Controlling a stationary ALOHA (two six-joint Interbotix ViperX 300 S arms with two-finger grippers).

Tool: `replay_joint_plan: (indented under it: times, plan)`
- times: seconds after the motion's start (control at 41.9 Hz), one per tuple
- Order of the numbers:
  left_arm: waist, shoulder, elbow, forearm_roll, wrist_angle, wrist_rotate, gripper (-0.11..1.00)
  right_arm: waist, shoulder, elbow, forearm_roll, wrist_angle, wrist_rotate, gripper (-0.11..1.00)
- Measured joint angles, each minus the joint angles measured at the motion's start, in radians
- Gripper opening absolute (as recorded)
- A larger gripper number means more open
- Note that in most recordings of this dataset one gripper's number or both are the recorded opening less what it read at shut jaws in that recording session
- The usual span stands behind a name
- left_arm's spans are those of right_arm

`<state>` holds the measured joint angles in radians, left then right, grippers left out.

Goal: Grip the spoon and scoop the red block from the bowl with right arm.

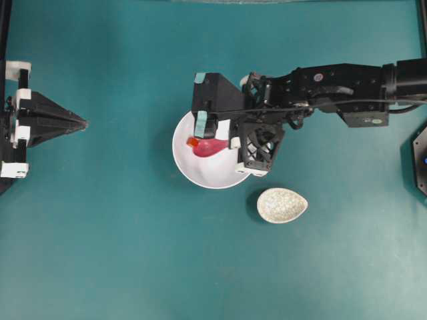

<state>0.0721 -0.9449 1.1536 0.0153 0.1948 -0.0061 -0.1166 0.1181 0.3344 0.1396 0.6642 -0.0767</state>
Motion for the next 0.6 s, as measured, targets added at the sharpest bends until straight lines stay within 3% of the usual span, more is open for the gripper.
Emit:
replay_joint_plan:
  times: [0.597]
  plan:
    - [0.0,0.0,0.0,0.0,0.003,0.0,0.01,0.0,0.005,-0.06,0.0,-0.014,0.011,0.25]
